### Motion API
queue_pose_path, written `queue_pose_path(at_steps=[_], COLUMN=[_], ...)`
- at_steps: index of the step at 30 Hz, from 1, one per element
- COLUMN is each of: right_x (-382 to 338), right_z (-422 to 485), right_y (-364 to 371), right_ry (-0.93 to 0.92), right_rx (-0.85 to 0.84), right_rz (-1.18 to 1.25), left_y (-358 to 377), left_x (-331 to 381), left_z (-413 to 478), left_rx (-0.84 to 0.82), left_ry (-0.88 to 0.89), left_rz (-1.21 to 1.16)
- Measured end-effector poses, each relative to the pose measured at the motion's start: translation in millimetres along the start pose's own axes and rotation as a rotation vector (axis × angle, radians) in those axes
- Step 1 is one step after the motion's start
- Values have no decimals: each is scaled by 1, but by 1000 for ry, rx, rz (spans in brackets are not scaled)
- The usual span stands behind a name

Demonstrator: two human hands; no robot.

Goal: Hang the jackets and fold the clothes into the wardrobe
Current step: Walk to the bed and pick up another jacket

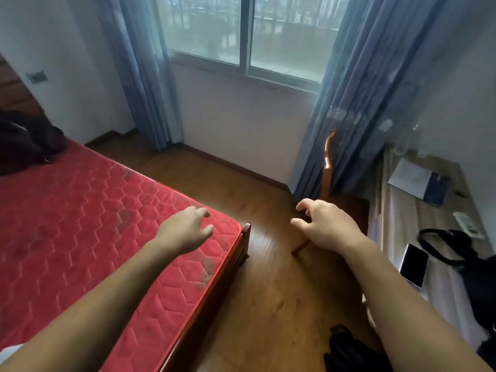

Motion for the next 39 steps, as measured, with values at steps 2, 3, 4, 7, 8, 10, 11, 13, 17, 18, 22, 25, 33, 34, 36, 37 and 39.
queue_pose_path(at_steps=[2, 3, 4, 7, 8, 10, 11, 13, 17, 18, 22, 25, 33, 34, 36, 37, 39], right_x=[4, 9, 14, 33, 39, 53, 61, 78, 111, 118, 136, 149, 147, 142, 130, 123, 108], right_z=[34, 52, 72, 132, 154, 199, 222, 269, 351, 370, 431, 467, 569, 584, 618, 637, 675], right_y=[0, 1, 0, 0, -1, -4, -7, -18, -50, -57, -73, -76, -78, -78, -76, -75, -70], right_ry=[-24, -33, -44, -82, -93, -127, -145, -183, -235, -245, -274, -276, -310, -319, -331, -343, -352], right_rx=[-12, -15, -17, -26, -34, -41, -47, -59, -70, -66, -91, -117, -120, -118, -123, -124, -138], right_rz=[-14, -19, -24, -20, -20, -27, -34, -54, -74, -74, -72, -67, -79, -88, -100, -105, -117], left_y=[1, 3, 4, 7, 8, 7, 6, 1, -9, -11, -17, -22, -35, -36, -38, -40, -41], left_x=[-4, -4, -3, 6, 9, 16, 20, 30, 53, 59, 77, 82, 64, 59, 44, 35, 14], left_z=[29, 44, 61, 112, 131, 171, 192, 233, 306, 321, 375, 412, 509, 522, 551, 568, 598], left_rx=[-7, -12, -14, -15, -15, -15, -16, -8, 5, 6, 2, 4, 18, 25, 34, 36, 34], left_ry=[-32, -48, -66, -101, -113, -142, -161, -205, -284, -294, -322, -343, -368, -366, -371, -372, -389], left_rz=[3, 7, 11, 24, 28, 37, 41, 37, 23, 21, 11, 14, 5, 5, -1, -6, -20])
Point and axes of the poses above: each hand's wrist, its own z-axis towards the middle knuckle, its own y-axis out of the palm, x = y × z, the point moved 8 cm from there along z, towards the middle knuckle
